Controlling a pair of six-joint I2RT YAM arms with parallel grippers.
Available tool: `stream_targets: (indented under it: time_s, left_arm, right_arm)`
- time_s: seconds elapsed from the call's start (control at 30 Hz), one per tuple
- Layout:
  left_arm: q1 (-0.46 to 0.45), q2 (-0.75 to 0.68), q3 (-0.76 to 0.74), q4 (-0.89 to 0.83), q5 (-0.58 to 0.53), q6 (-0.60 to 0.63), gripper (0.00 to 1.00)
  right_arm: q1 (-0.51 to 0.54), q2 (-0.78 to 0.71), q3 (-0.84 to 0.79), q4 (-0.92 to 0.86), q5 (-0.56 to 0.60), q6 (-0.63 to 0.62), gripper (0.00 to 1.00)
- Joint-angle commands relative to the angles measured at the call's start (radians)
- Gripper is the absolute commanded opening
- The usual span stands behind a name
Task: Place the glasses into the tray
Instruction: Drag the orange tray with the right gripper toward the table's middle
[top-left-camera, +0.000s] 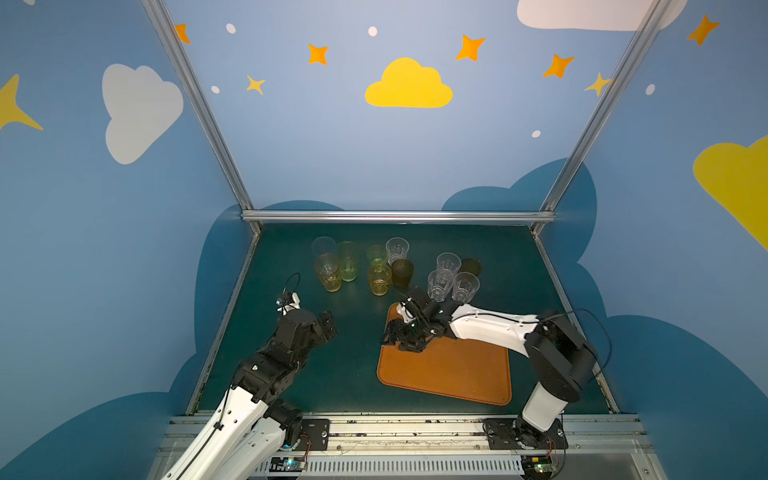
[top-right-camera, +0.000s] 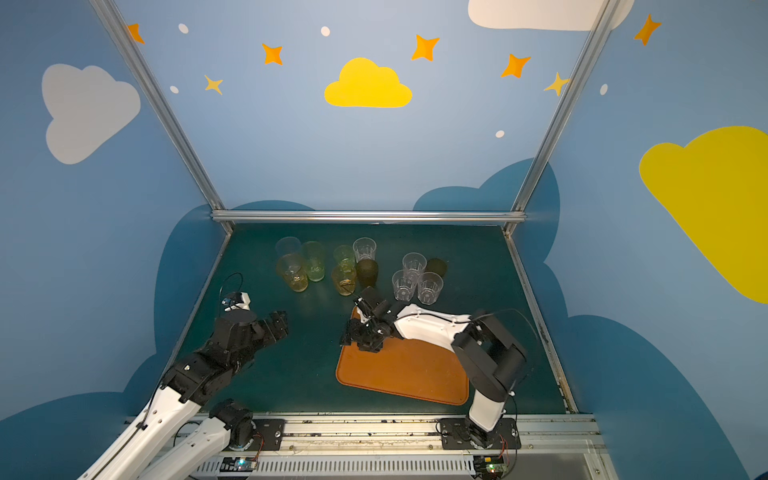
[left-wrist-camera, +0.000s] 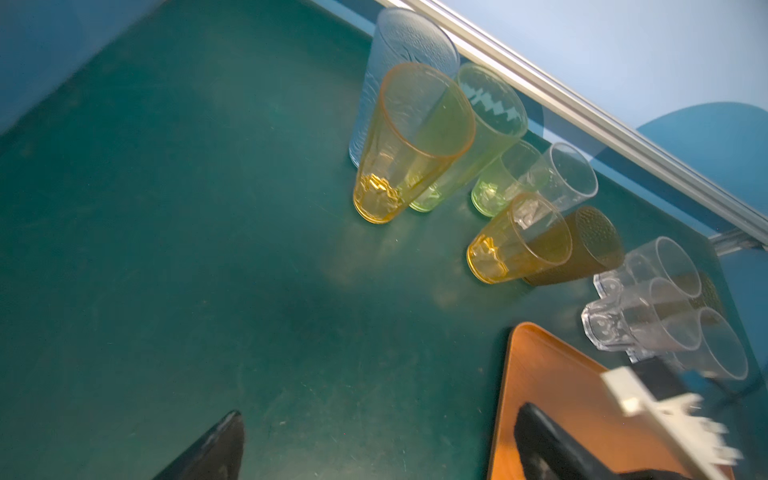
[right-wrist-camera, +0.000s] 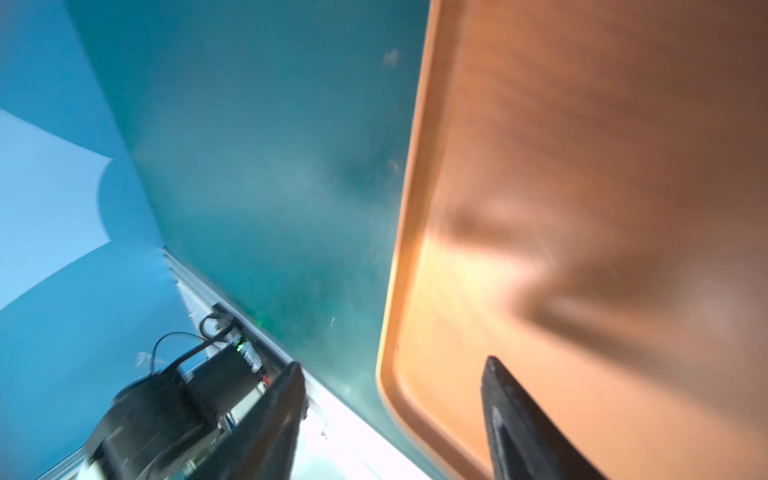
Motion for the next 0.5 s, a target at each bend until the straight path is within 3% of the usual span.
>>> stream_targets:
  time_s: [0.0,0.27,0.47]
  left_arm:
    - [-0.001,0.034,0.026,-0.016,0.072,0.012,1.00]
    - [-0.037,0.073,-0.025,0.054,0.214,-0.077,1.00]
    - [-0.115,0.076,-0.101,0.146,0.238,-0.145,1.00]
  right_arm:
    - [-0.025,-0.141,-0.071,-0.089,0.066,-0.012,0.75]
    - [-0.104,-0.460,-0.298,-0.149,0.130,-0.023,0.81]
    - [-0.165,-0.704,-0.469,-0.167,0.137,-0.005,0.82]
